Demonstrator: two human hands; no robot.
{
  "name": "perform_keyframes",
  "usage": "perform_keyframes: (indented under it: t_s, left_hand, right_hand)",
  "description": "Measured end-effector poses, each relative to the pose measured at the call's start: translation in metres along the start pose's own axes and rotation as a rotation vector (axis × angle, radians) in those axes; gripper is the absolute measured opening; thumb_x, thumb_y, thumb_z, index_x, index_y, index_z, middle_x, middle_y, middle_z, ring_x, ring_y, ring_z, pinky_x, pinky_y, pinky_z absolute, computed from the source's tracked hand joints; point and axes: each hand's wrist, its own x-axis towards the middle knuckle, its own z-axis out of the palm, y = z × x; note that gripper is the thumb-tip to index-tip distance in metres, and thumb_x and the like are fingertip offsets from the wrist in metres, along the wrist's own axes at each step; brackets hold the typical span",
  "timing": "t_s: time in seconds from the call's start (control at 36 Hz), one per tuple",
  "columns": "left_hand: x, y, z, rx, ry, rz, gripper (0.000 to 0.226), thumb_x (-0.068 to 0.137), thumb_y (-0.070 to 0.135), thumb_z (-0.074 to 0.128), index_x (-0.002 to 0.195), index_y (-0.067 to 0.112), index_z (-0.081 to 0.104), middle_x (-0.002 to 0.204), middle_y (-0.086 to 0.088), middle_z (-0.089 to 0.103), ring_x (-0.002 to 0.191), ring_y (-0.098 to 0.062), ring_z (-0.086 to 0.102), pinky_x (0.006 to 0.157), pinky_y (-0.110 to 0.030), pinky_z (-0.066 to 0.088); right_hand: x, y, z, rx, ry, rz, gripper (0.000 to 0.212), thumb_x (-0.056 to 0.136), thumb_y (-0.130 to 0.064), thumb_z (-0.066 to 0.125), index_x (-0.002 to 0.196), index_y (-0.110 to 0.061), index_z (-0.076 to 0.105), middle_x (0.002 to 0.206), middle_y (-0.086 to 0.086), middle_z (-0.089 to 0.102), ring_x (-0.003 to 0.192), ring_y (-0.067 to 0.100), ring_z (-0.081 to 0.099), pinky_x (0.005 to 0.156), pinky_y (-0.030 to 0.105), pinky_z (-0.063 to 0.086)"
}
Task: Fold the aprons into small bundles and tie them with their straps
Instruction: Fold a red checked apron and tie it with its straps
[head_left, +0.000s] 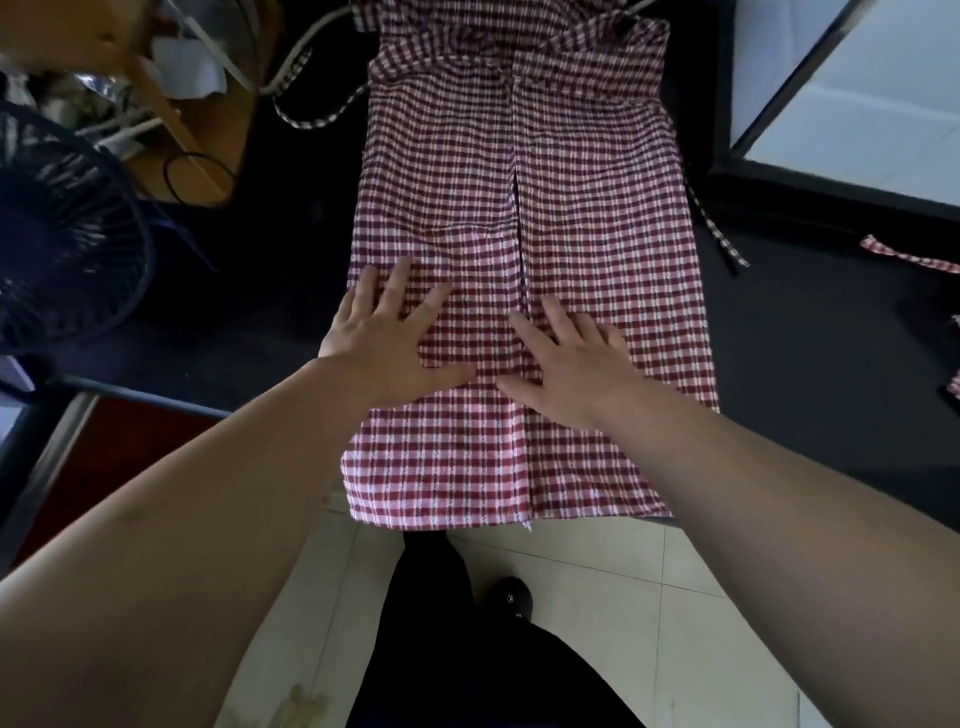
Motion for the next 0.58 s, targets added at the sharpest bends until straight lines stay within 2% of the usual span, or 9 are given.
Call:
perform_keyframes:
  t_s: [0.11, 0.19, 0.28, 0.33, 0.36, 0.42, 0.47, 0.53, 0.58]
  left_hand:
    - [0.008, -0.003, -0.011, 0.01, 0.011, -0.036, 0.114, 0.06, 0.095, 0.035, 0.147, 0.044, -0.019, 0.157, -0.007, -0.028, 0.145, -0.031, -0.022, 0.117, -0.05, -0.007]
    - [0.002, 0.001, -0.009, 0.078, 0.116, -0.024, 0.109, 0.067, 0.092, 0.03, 0.151, 0.036, -0.01, 0.161, -0.008, -0.014, 0.147, -0.029, -0.014, 0.118, -0.05, -0.007]
    - [-0.018, 0.011, 0.003, 0.028, 0.29, 0.045, 0.078, 0.086, 0.07, 0.041, 0.149, 0.027, 0.026, 0.156, -0.005, 0.017, 0.143, -0.028, 0.017, 0.116, -0.045, 0.016]
    - [-0.035, 0.019, 0.018, -0.1, 0.373, 0.147, 0.047, 0.094, 0.047, 0.049, 0.135, 0.024, 0.048, 0.14, -0.003, 0.038, 0.126, -0.026, 0.038, 0.097, -0.041, 0.039]
    - [-0.042, 0.024, 0.026, -0.151, 0.401, 0.193, 0.037, 0.096, 0.037, 0.051, 0.129, 0.021, 0.056, 0.13, -0.005, 0.047, 0.117, -0.027, 0.046, 0.086, -0.039, 0.044]
    - [-0.058, 0.033, 0.042, -0.199, 0.445, 0.252, 0.031, 0.094, 0.027, 0.051, 0.12, 0.015, 0.065, 0.112, -0.009, 0.06, 0.099, -0.032, 0.058, 0.077, -0.039, 0.047]
    - [-0.074, 0.042, 0.058, -0.204, 0.447, 0.271, 0.042, 0.09, 0.037, 0.045, 0.116, 0.013, 0.066, 0.11, -0.009, 0.063, 0.096, -0.033, 0.061, 0.08, -0.043, 0.049]
    - [-0.086, 0.048, 0.072, -0.158, 0.384, 0.275, 0.062, 0.084, 0.054, 0.039, 0.125, 0.014, 0.061, 0.125, -0.01, 0.059, 0.111, -0.034, 0.056, 0.094, -0.048, 0.046]
    - [-0.1, 0.054, 0.081, -0.037, 0.317, 0.296, 0.082, 0.079, 0.067, 0.038, 0.141, 0.014, 0.046, 0.145, -0.015, 0.043, 0.132, -0.035, 0.041, 0.11, -0.05, 0.03]
  right_hand:
    - [0.0, 0.003, 0.008, 0.064, 0.075, -0.006, 0.086, 0.087, -0.073, 0.028, 0.146, -0.037, -0.024, 0.159, 0.001, -0.018, 0.148, 0.027, -0.004, 0.118, 0.045, -0.002]
    - [-0.01, 0.004, 0.008, 0.21, 0.182, -0.089, 0.096, 0.086, -0.07, 0.04, 0.147, -0.031, -0.023, 0.161, -0.001, -0.001, 0.147, 0.02, 0.011, 0.118, 0.044, 0.004]
    - [-0.025, 0.007, 0.009, 0.248, 0.281, -0.138, 0.082, 0.09, -0.06, 0.045, 0.153, -0.02, 0.009, 0.156, 0.002, 0.026, 0.14, 0.021, 0.03, 0.115, 0.041, 0.024]
    - [-0.038, 0.009, 0.017, 0.207, 0.263, -0.136, 0.069, 0.091, -0.057, 0.047, 0.146, -0.017, 0.033, 0.148, 0.002, 0.036, 0.132, 0.021, 0.038, 0.108, 0.036, 0.035]
    - [-0.042, 0.009, 0.022, 0.192, 0.25, -0.137, 0.067, 0.09, -0.058, 0.047, 0.143, -0.017, 0.039, 0.145, 0.002, 0.037, 0.129, 0.02, 0.04, 0.105, 0.036, 0.038]
    - [-0.052, 0.009, 0.034, 0.166, 0.257, -0.144, 0.07, 0.088, -0.061, 0.048, 0.142, -0.017, 0.041, 0.146, 0.003, 0.034, 0.129, 0.022, 0.041, 0.105, 0.038, 0.038]
    - [-0.064, 0.01, 0.047, 0.119, 0.256, -0.154, 0.078, 0.084, -0.068, 0.047, 0.145, -0.02, 0.036, 0.153, 0.005, 0.026, 0.136, 0.023, 0.033, 0.112, 0.042, 0.026]
    - [-0.073, 0.012, 0.058, 0.033, 0.216, -0.164, 0.092, 0.078, -0.075, 0.049, 0.149, -0.023, 0.023, 0.157, 0.005, 0.013, 0.142, 0.024, 0.02, 0.116, 0.042, 0.013]
    - [-0.081, 0.012, 0.071, -0.099, 0.198, -0.179, 0.102, 0.075, -0.074, 0.055, 0.151, -0.024, 0.009, 0.157, 0.007, 0.003, 0.143, 0.025, 0.013, 0.116, 0.042, 0.008]
